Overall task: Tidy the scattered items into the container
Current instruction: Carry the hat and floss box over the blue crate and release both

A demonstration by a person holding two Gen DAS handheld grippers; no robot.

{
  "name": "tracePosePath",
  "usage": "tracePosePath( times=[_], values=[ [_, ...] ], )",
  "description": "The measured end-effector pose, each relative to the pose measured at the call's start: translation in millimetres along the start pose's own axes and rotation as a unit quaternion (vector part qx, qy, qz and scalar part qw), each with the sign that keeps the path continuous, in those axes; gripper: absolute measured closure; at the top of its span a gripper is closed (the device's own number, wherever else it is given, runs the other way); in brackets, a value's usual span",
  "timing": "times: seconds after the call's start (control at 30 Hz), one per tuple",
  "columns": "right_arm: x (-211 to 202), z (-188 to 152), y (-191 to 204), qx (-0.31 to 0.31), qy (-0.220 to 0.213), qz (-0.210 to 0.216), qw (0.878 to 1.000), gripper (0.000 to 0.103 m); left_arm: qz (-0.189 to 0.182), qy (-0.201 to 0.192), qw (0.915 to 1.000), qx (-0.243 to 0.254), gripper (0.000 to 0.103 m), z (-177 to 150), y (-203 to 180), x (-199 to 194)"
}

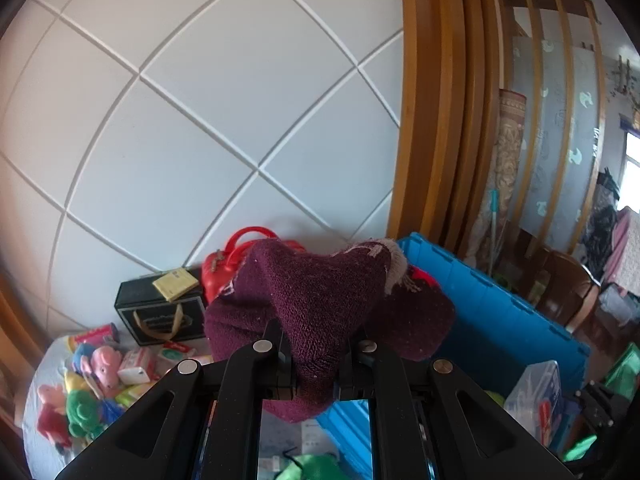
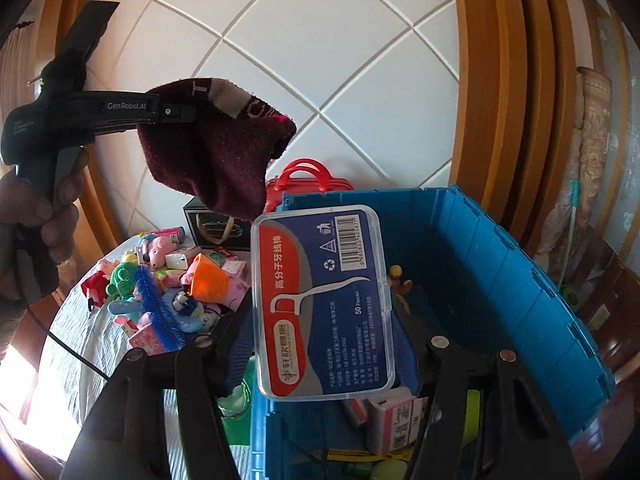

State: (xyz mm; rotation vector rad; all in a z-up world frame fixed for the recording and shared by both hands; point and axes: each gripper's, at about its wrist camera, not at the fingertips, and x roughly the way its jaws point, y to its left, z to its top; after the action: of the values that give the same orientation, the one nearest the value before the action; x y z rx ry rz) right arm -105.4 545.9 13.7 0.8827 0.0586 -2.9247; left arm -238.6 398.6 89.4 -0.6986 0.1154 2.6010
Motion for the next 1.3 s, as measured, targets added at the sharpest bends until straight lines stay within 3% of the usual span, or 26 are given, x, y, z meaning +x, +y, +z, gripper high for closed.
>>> tracePosePath(
  times=[0.4, 0.93, 1.0, 1.03, 1.07, 1.1, 1.13, 1.3],
  values=[
    [10.4, -16.3, -57.7, 0.033, 0.036, -0.031, 0.998, 0.045, -0.045, 0.017, 0.9981, 0.038, 0.093, 23.0, -75.2, 63.3],
    [43.4, -24.8, -84.4, 0.049, 0.076, -0.035, 0.995, 0.044, -0.037, 0.032, 0.9978, 0.045, 0.092, 31.9, -92.0, 110.7],
    [50.3, -24.1, -83.8, 0.044, 0.092, -0.029, 0.994, 0.044, -0.03, 0.028, 0.9979, 0.051, 0.083, 33.2, -94.8, 112.1],
    [51.7, -24.1, -83.5, 0.041, 0.094, -0.035, 0.994, 0.041, -0.035, 0.031, 0.9976, 0.052, 0.056, 34.3, -95.3, 113.1],
    [51.7, -24.5, -83.8, 0.041, 0.091, -0.042, 0.994, 0.025, -0.04, 0.025, 0.9975, 0.053, 0.022, 35.2, -96.0, 112.2],
    [51.1, -24.9, -85.0, 0.045, 0.083, -0.046, 0.994, 0.01, -0.043, 0.01, 0.9977, 0.052, 0.013, 35.7, -95.8, 107.8],
    [50.3, -24.9, -85.8, 0.047, 0.08, -0.048, 0.994, 0.005, -0.044, -0.001, 0.9975, 0.054, 0.007, 36.4, -95.7, 104.4],
    [51.4, -25.9, -89.8, 0.054, 0.081, -0.048, 0.994, 0.004, -0.05, 0.013, 0.9978, 0.043, 0.008, 35.8, -88.1, 107.3]
  ],
)
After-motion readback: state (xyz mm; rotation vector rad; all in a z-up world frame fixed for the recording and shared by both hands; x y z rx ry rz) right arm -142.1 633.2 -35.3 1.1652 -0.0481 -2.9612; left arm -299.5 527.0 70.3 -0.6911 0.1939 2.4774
